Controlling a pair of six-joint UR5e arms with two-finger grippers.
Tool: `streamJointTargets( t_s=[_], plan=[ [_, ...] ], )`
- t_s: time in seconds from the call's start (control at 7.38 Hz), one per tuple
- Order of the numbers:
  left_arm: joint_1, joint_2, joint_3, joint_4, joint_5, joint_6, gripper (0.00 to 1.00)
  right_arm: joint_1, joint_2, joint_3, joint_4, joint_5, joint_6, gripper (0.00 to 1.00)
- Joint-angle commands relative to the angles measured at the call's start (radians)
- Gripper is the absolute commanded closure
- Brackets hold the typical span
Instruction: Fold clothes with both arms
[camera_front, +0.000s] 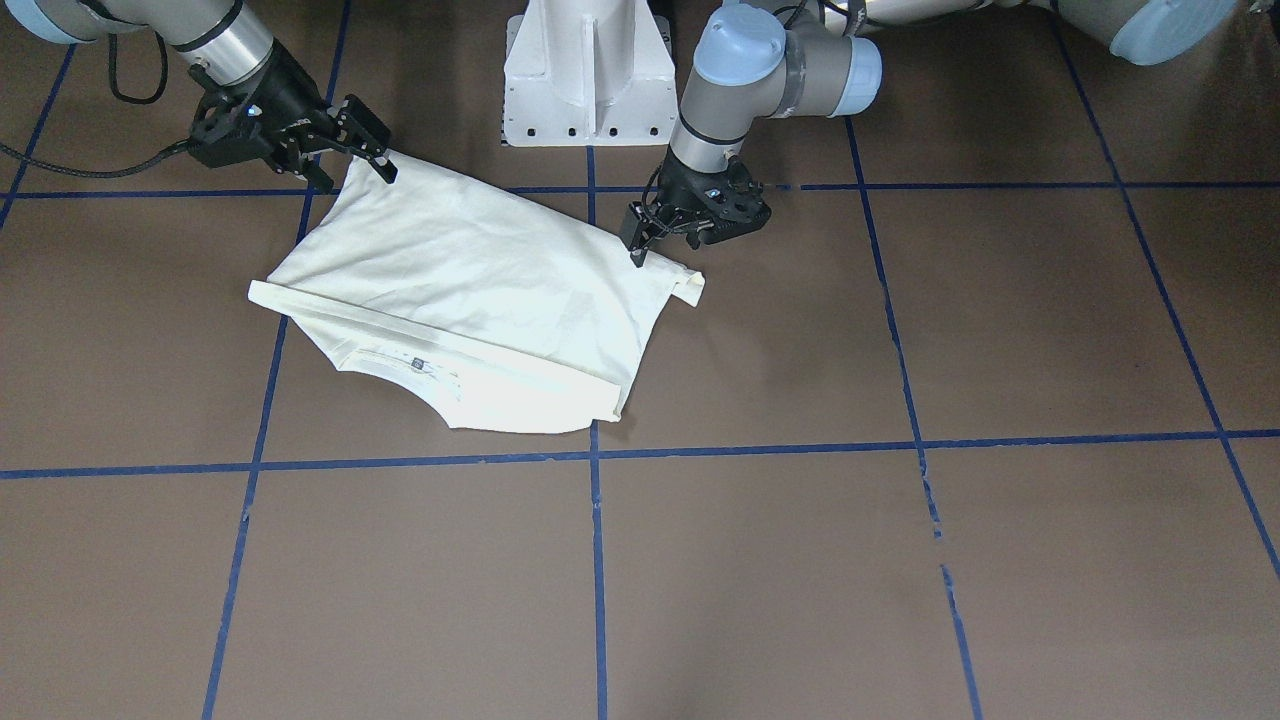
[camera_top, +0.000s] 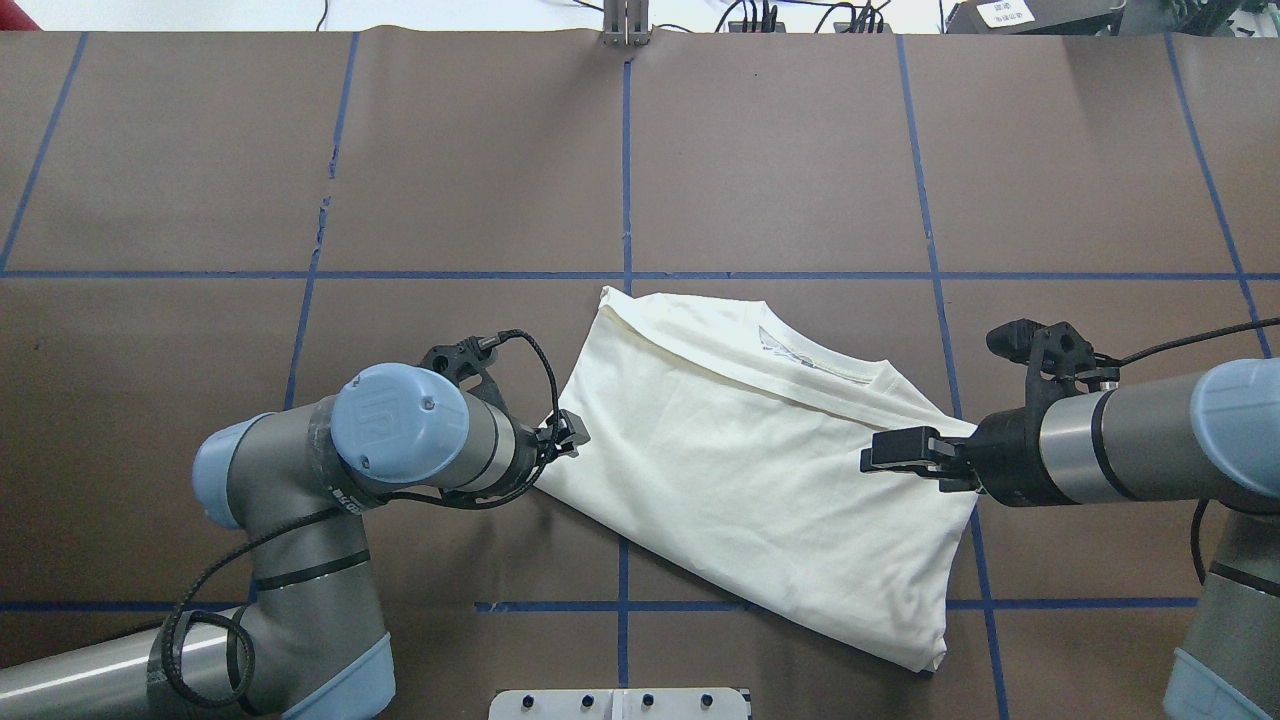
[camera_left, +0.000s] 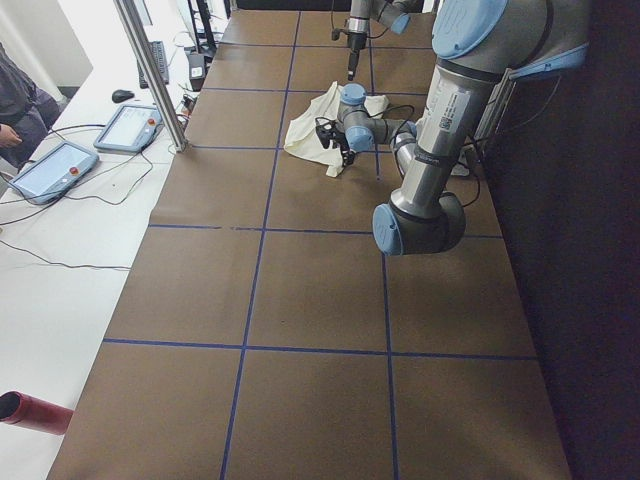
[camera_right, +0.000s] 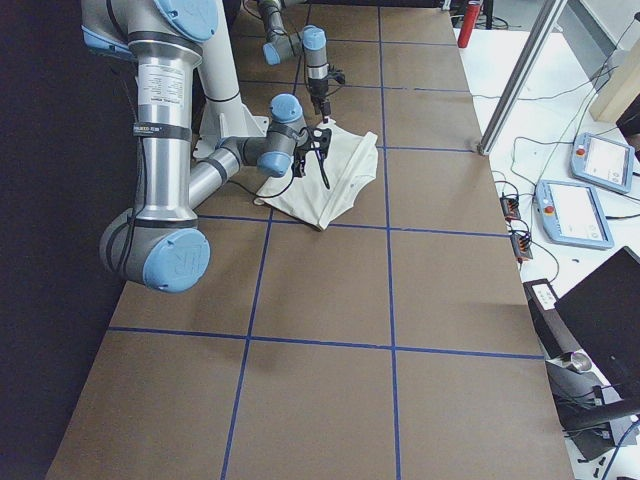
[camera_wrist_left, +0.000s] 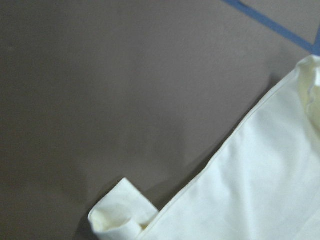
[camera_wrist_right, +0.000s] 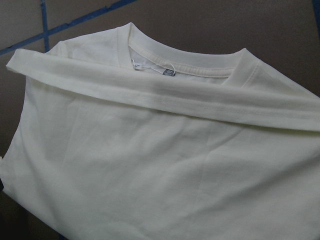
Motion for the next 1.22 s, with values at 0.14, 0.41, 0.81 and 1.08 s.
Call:
streamJointTargets(
  t_s=[0.14,0.41,0.81,1.08],
  plan=[
    [0.02,-0.008,0.011,0.002,0.026,-0.023,0.13,0.009,0.005,-0.022,0.0,-0.001,0.0,0.0],
    [0.018,-0.008,0.019,0.001,0.045,-0.024,0.15,0.009,0.005,-0.029,0.001,-0.001,0.0,0.0],
    [0.015,-0.009,0.048,-0.002,0.074,-0.026,0.23,0.012,0.005,-0.029,0.001,-0.001,-0.002,0.0],
    [0.015,-0.011,0.045,-0.002,0.085,-0.029,0.94,0.013,0.005,-0.029,0.001,0.0,-0.002,0.0]
  ],
)
